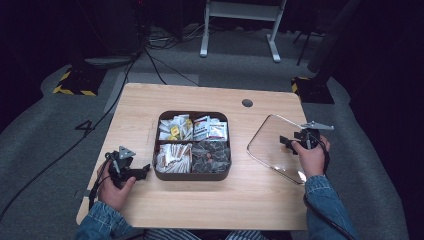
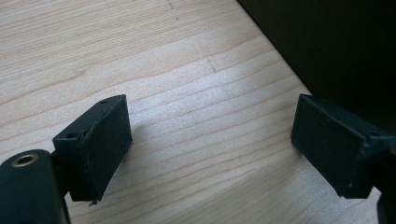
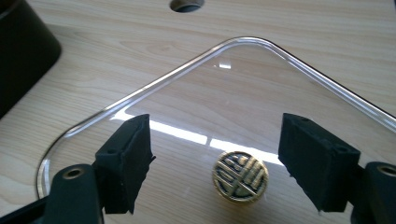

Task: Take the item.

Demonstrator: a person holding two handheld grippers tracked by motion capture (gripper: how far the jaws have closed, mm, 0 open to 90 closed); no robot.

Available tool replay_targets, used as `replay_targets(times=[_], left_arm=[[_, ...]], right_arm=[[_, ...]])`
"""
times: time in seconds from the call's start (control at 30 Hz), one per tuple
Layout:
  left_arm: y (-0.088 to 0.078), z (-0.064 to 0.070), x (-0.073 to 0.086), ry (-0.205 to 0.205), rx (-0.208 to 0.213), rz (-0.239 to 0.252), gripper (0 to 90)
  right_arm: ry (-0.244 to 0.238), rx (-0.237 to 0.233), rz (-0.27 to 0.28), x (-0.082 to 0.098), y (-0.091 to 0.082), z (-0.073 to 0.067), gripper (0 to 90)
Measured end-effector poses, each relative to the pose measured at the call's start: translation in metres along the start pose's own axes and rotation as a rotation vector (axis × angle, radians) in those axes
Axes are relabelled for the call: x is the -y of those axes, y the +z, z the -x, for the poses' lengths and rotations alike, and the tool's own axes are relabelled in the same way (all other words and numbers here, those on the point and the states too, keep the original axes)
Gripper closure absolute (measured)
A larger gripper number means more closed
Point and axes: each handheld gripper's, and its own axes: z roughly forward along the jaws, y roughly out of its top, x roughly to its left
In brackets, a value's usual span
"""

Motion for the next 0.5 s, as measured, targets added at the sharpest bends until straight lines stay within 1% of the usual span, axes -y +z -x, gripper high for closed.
replay_targets(times=[0.1, 0.23, 0.27, 0.3, 0.37, 0.5], left_arm=[[0.0, 0.0, 0.0, 0.0, 0.0, 0.0, 12.5], [0.0, 0.0, 0.0, 0.0, 0.0, 0.0, 12.5], [0.0, 0.0, 0.0, 0.0, 0.0, 0.0, 12.5], [0.0, 0.0, 0.0, -0.002, -0.001, 0.001, 12.5], [0.0, 0.0, 0.0, -0.002, -0.001, 0.001, 12.5], [0.0, 0.0, 0.0, -0.002, -0.001, 0.001, 12.5]], right_arm=[[-0.028, -0.023, 0.012, -0.008, -0.004, -0.009, 27.2], [-0.045, -0.06, 0.032, -0.02, -0.008, -0.023, 28.4], [-0.045, -0.06, 0.032, -0.02, -0.008, -0.023, 28.4], [-0.064, -0.083, 0.034, -0.026, -0.009, -0.03, 28.8], [-0.074, -0.118, 0.037, -0.032, -0.009, -0.038, 29.6], [-0.105, -0.163, 0.049, -0.043, -0.011, -0.056, 29.6]])
